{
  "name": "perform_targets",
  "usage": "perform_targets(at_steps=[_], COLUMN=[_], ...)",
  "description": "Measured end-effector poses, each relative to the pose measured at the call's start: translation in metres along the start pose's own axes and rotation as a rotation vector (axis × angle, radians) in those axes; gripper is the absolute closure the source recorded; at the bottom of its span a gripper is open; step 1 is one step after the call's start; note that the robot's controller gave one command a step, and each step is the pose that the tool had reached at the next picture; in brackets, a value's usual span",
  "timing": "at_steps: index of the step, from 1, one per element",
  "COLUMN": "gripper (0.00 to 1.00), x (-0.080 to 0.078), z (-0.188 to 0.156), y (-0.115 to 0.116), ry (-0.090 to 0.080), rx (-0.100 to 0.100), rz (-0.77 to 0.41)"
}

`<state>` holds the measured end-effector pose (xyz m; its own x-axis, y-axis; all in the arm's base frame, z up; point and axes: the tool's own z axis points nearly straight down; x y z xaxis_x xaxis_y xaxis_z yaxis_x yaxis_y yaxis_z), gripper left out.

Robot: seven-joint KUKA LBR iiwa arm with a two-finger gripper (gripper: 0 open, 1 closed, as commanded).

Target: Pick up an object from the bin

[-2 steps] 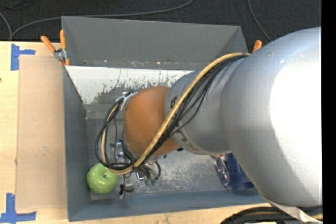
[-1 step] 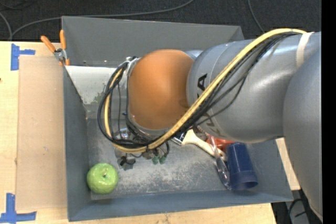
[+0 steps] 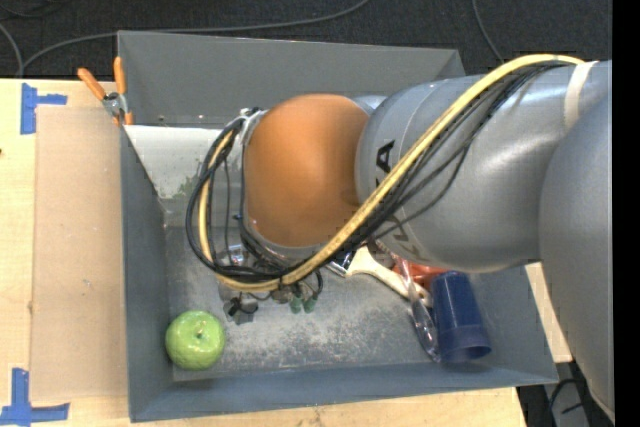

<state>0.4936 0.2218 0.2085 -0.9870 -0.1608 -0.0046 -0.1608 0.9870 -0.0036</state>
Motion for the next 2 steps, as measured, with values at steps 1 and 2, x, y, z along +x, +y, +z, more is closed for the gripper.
perform_targets(at_steps=[1,2], gripper=[1.00,1.00], x=[0.011,-0.021], z=[0.001,0.011], y=[-0.028,-0.008], ry=[0.003,-0.001], rx=[0.000,-0.001], rz=[-0.106,0.024])
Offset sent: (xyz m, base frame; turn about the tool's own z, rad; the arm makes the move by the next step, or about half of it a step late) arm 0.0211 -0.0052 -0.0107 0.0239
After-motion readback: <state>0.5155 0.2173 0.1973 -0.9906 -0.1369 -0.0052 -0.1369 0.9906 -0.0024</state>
